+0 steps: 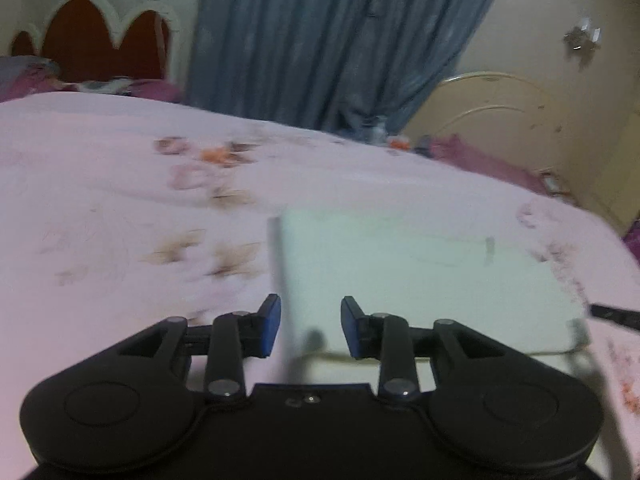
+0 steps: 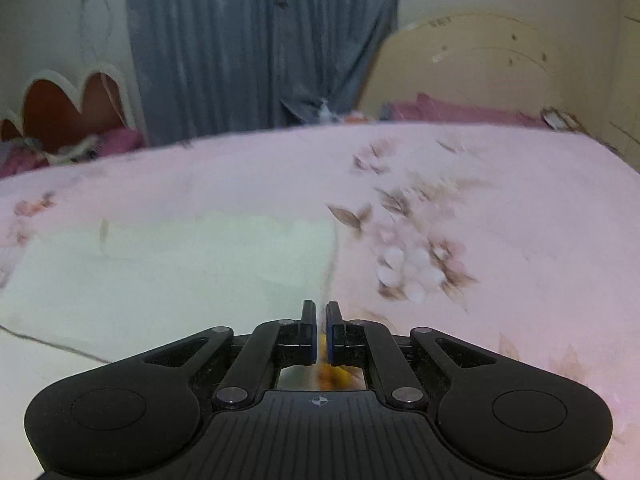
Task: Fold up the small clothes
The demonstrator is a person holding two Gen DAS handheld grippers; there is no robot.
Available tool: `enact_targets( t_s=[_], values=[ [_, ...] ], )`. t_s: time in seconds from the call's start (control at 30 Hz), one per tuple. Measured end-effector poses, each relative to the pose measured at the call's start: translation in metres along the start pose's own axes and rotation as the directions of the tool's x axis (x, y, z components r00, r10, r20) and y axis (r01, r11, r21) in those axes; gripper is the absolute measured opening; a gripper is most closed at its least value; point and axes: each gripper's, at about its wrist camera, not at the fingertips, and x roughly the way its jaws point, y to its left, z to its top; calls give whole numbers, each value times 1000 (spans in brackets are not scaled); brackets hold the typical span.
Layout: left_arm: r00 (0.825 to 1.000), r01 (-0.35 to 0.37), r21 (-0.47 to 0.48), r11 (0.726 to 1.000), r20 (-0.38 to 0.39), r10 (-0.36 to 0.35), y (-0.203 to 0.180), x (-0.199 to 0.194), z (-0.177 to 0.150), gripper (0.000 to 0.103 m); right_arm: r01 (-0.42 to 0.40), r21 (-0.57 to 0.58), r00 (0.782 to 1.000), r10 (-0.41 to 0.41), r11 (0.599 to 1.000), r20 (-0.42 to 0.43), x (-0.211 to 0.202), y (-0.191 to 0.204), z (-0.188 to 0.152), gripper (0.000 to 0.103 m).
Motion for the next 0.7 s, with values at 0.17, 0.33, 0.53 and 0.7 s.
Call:
enact_targets(
  t_s=[0.17, 0.33, 0.53, 0.7],
  values=[
    [994, 65, 11, 998, -92, -64, -10, 46, -20, 31, 36, -92, 992, -47, 995, -116, 36, 17, -17, 3],
    [998, 49, 65, 997, -51, -46, -16, 49, 15, 52, 34, -13, 998, -35, 999, -53, 29, -2, 4, 4],
    [995, 37, 79, 996, -98, -29, -2, 129, 50, 50, -70, -56, 995, 65, 996, -74, 78, 10, 20, 4],
    [998, -7, 38, 999, -55, 9, 19, 116, 58, 54, 168, 25, 979, -164, 985, -121, 91, -36, 24, 4]
  ],
)
